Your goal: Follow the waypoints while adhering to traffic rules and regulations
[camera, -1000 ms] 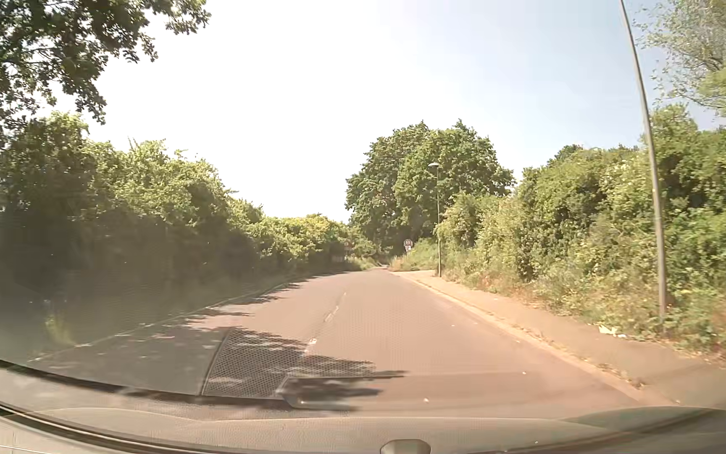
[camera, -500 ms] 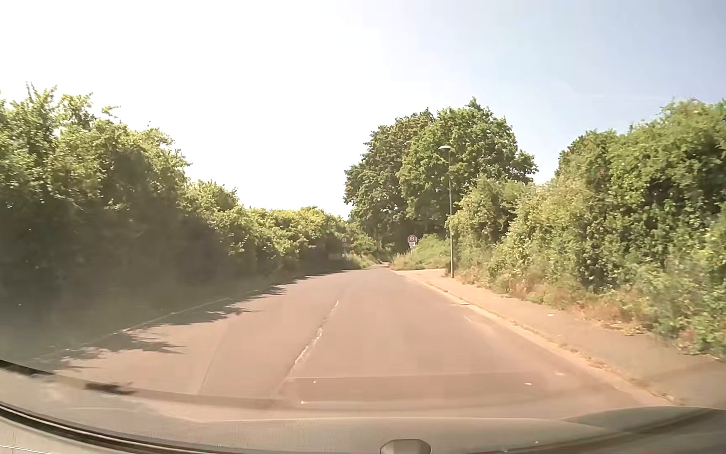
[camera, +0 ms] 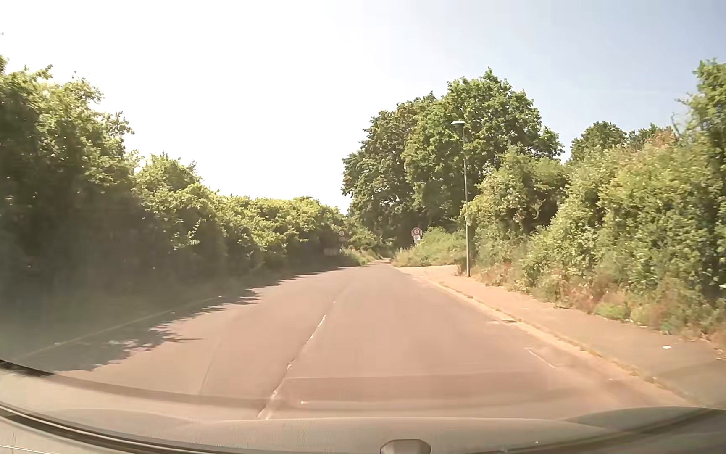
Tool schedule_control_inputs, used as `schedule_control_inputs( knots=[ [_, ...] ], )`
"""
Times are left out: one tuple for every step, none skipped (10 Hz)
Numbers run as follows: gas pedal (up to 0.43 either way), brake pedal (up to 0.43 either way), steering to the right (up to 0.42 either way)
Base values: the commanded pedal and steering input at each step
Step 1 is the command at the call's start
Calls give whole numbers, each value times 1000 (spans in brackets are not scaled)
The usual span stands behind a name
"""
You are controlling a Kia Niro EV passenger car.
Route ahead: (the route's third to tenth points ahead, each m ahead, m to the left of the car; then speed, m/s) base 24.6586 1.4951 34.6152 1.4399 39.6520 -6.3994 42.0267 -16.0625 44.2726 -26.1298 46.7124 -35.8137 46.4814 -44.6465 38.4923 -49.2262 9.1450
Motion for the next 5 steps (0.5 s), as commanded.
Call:
schedule_control_inputs(
  knots=[
    [0, 238, 0],
    [0, 238, 1],
    [0, 238, 2],
    [0, 238, 4],
    [0, 238, 5]
  ],
)
